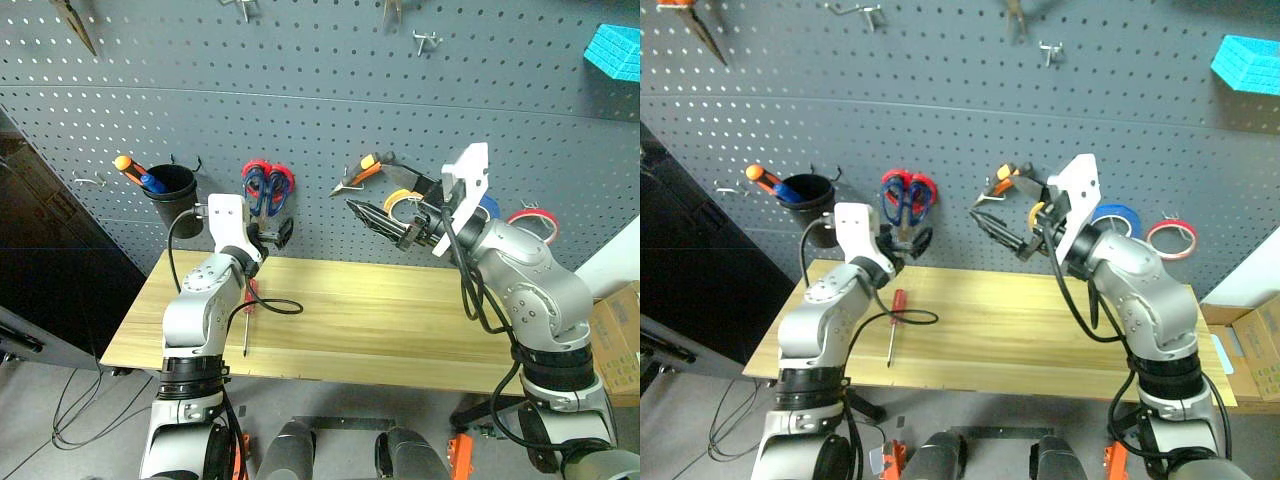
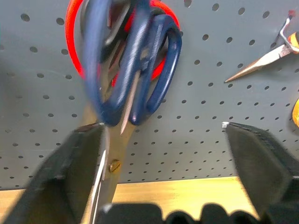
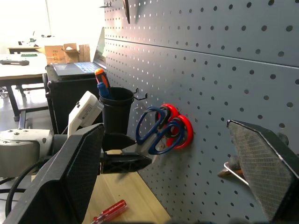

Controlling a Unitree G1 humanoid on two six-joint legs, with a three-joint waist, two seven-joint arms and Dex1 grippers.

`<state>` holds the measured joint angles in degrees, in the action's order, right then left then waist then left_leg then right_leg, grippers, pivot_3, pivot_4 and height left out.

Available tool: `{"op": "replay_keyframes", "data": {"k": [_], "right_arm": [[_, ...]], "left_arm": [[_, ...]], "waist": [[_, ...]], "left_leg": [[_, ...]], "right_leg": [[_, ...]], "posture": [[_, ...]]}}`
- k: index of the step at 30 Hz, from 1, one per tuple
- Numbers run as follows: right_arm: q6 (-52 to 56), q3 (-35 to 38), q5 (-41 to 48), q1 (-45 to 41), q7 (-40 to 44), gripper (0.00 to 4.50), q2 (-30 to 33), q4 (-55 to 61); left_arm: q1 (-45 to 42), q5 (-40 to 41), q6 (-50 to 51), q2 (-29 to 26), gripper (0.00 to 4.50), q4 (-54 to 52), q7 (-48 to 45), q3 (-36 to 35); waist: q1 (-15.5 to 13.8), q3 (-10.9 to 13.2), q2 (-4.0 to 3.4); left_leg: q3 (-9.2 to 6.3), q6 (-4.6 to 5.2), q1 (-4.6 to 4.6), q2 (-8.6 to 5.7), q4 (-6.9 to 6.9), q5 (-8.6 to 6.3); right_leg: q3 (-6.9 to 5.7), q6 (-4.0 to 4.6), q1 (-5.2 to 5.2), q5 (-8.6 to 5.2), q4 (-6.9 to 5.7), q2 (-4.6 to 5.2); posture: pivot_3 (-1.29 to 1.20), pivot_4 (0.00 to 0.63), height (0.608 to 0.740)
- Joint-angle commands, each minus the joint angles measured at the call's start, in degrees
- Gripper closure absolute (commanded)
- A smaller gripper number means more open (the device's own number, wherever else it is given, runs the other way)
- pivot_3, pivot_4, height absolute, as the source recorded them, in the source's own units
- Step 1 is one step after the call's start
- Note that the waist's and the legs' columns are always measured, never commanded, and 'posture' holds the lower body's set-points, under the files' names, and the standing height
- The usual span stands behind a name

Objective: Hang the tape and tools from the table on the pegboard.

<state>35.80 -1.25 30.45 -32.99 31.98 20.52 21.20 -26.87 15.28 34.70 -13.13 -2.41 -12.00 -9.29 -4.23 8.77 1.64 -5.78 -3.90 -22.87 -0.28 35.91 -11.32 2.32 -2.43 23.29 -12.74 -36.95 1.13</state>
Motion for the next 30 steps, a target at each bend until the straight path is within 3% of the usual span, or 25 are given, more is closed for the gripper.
{"op": "replay_keyframes", "data": {"k": [1, 10, 19, 24, 30], "right_arm": [[-0.14, 1.69, 0.84, -0.42, -0.35, 0.00, 0.72, 2.22], [-0.17, 1.34, 1.02, 0.81, 0.07, 0.00, 1.36, 2.79], [0.85, -0.98, 0.62, 4.46, 2.53, 0.00, 3.44, 3.87], [-2.33, -8.92, -6.58, 8.18, 7.48, 0.00, 9.28, 2.92], [-7.52, -13.35, -10.57, 8.72, 9.46, 0.00, 7.57, -0.50]], "left_arm": [[-1.51, 0.63, -1.21, 0.18, 0.04, -1.46, -0.62, 0.40], [-0.15, 0.66, -0.20, 0.48, 0.04, -3.51, -0.30, 1.26], [6.46, -0.70, 4.72, 0.73, 0.04, -9.41, 2.84, 2.12], [10.57, -2.95, 8.82, -0.70, 0.04, -11.64, 6.13, 1.77], [11.32, -4.97, 12.00, -4.79, 0.04, -7.84, 7.84, -0.66]], "waist": [[0.01, 0.00, 0.00], [0.12, 0.00, 0.00], [0.86, 0.02, 0.00], [1.31, 0.18, -0.05], [1.55, 1.53, -0.04]], "left_leg": [[0.00, 0.00, 0.00, 0.00, 0.00, 0.00], [0.00, 0.00, 0.00, 0.00, 0.00, 0.00], [0.00, 0.01, 0.00, 0.02, -0.01, 0.00], [-0.01, 0.02, 0.00, 0.02, -0.02, -0.01], [-0.06, 0.02, 0.01, 0.07, -0.01, -0.02]], "right_leg": [[0.00, 0.00, 0.00, 0.00, 0.00, 0.00], [0.00, 0.01, 0.00, -0.01, 0.00, 0.00], [0.01, 0.07, 0.00, -0.05, 0.00, 0.00], [0.01, 0.10, 0.00, -0.08, 0.01, 0.01], [-0.05, 0.11, 0.06, -0.10, -0.01, 0.01]], "posture": [[0.18, 0.067, 0.740], [0.18, 0.077, 0.740], [0.18, 0.102, 0.740], [0.18, 0.145, 0.740], [0.18, 0.190, 0.740]]}}
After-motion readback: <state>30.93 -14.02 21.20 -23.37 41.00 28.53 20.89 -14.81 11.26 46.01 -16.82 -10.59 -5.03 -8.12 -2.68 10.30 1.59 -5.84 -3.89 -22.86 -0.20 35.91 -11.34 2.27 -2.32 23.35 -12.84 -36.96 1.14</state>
